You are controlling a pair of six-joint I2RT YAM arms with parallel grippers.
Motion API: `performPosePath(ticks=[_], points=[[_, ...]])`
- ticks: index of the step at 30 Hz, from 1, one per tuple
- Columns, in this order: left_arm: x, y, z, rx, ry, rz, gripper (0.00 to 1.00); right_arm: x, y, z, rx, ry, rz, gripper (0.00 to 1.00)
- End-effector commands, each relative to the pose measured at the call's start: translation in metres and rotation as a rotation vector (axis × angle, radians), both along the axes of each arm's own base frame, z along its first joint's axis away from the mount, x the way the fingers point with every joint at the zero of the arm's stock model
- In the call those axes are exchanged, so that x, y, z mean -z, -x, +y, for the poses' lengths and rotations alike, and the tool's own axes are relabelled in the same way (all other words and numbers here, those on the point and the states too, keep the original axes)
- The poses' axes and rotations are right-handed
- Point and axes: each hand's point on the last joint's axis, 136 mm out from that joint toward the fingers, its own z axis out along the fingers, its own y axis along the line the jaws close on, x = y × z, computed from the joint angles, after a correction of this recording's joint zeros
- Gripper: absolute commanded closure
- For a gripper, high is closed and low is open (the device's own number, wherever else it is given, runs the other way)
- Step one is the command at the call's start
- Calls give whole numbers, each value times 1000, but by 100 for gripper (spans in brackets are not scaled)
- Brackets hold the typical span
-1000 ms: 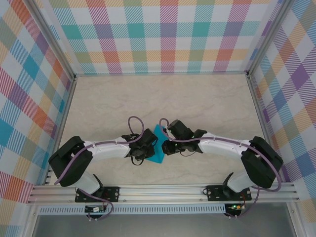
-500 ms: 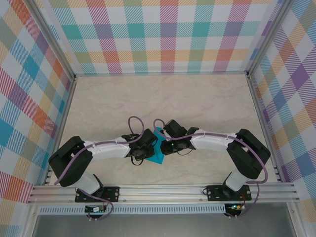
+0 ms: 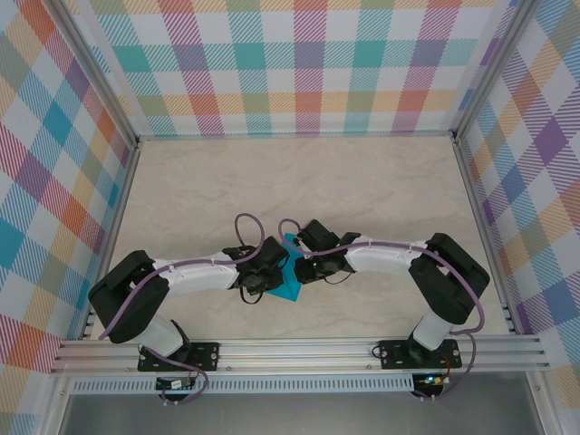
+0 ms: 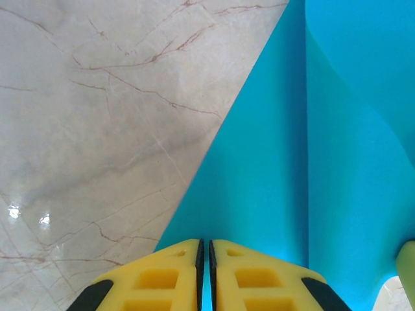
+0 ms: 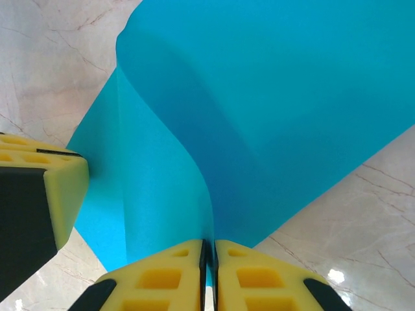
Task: Fold a paper plane with a square sheet of paper (pick it up from the middle)
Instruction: Fold the triangle a second time at the center of the table.
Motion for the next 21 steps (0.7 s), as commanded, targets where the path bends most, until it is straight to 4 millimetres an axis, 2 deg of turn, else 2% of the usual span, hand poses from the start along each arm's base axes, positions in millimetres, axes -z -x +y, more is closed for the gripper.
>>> performPosePath(ticks=[1,21], points=[[0,3,5,-9,-8,-11,87,-1,-9,2,-4,9,-17,87],[0,4,6,-12,-8,-10,87,4,-13,2,-26,26,-16,86]])
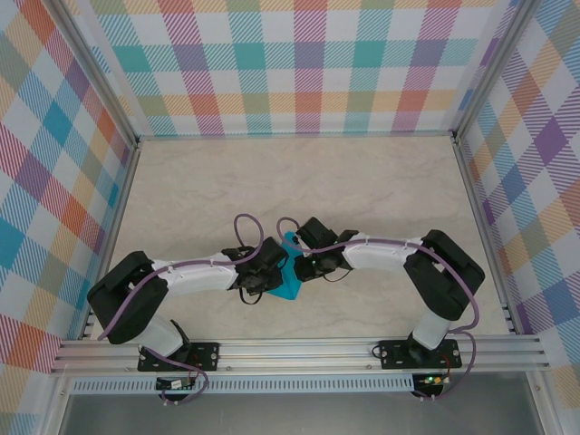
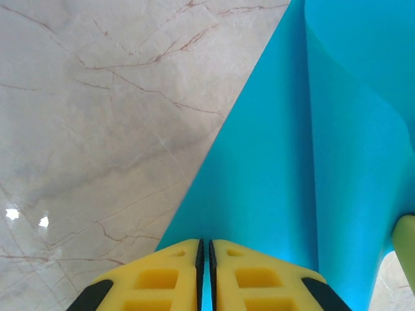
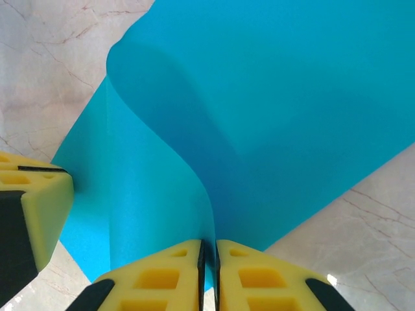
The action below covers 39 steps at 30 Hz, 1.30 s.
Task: Fold a paper plane with a square sheet of paper (pick it up from the middle)
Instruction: Fold the triangle a second time at the center of the table.
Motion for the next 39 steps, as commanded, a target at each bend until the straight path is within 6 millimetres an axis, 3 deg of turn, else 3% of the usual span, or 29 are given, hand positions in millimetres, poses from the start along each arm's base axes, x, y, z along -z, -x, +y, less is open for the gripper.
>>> performPosePath(ticks=[1,28,33,39], points=[[0,4,6,-11,-14,-4,87,1,-5,2,-20,10,-5,86],[-4,4,5,-18,7,-16,85,18,-1,-6,-19,64,21,85],[-26,-4,0,-50,113,-85,83,20,-1,-7,-19,70,23,86],[-65,-22,-7,-123,469,-192,85,22,0,-9,-15,72,23,86]])
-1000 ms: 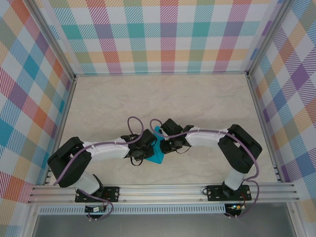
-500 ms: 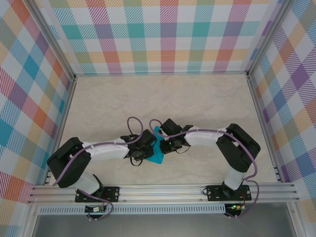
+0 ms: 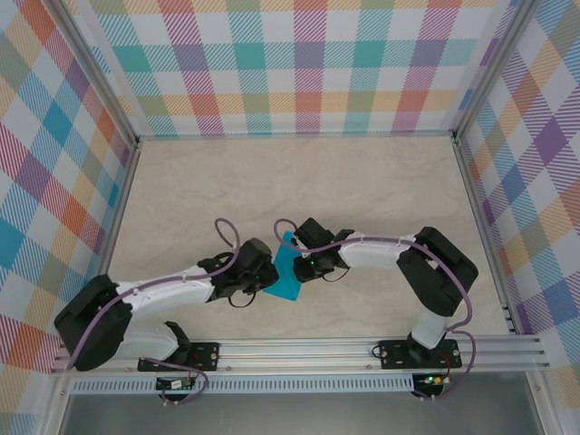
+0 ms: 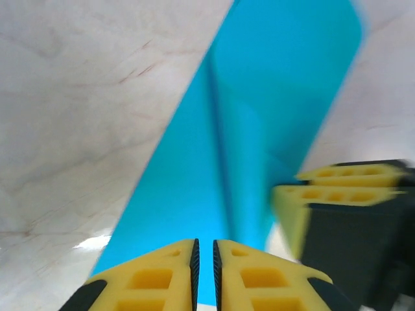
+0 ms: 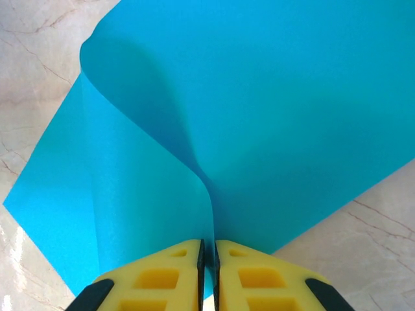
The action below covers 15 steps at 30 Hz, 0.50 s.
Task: Fold a paper plane with a square sheet of paper (pick it up from the middle)
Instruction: Fold the triangle a second time at the center of the table.
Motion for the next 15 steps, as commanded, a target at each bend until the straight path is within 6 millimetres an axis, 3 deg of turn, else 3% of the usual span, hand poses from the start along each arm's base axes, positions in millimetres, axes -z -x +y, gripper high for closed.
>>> performPosePath(ticks=[1,7,15], points=[[-27,-17,-8,-45,235,-74,85,13,2,-9,-3,42,12,86],[-42,-28,-16,-29,343,-107,86,14,2,-10,5,40,14,87],[-32,-44,-33,-11,341,-89,86,16,3,-10,5,41,19,87]])
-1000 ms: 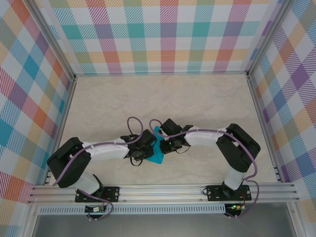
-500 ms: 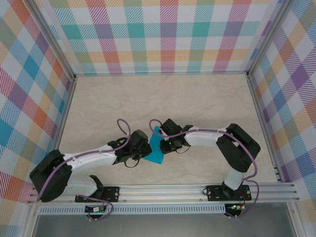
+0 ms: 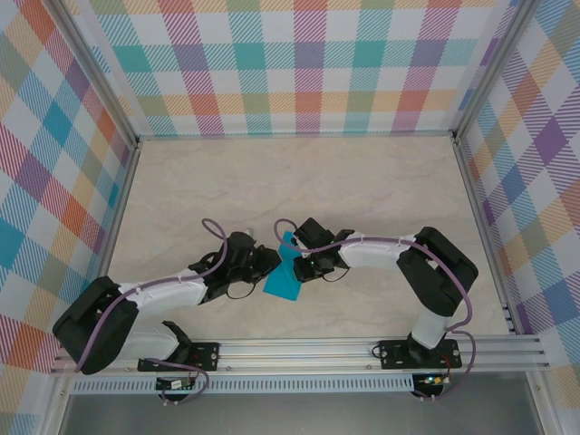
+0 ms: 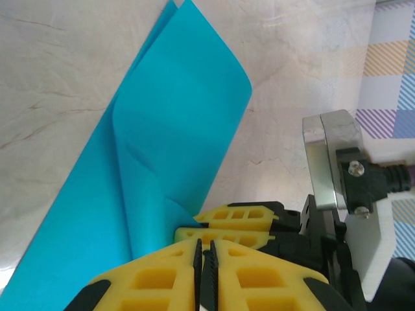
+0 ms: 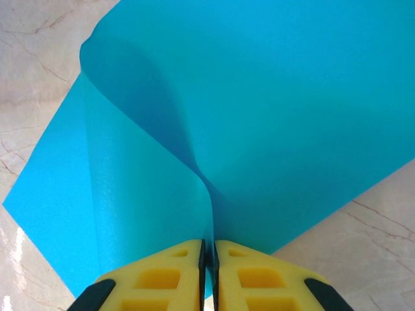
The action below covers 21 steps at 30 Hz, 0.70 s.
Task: Fold a paper plane with a square sheet of paper (pick it up from the middle)
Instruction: Fold the triangle a second time at the center of the table.
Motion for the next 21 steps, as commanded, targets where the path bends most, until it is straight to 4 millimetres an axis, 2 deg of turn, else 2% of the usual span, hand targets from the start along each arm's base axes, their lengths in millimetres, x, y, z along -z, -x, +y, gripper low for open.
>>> performPosePath(ticks=[1,8,21], points=[[-12,-14,-14,15,55,-33,86,15,3,-10,6,43,20,87],[8,-19,-22,32,26,4,87,16,3,-11,9,44,21,87],[46,-18,-14,29,-85,62,87,15,3,-11,10,41,19,86]])
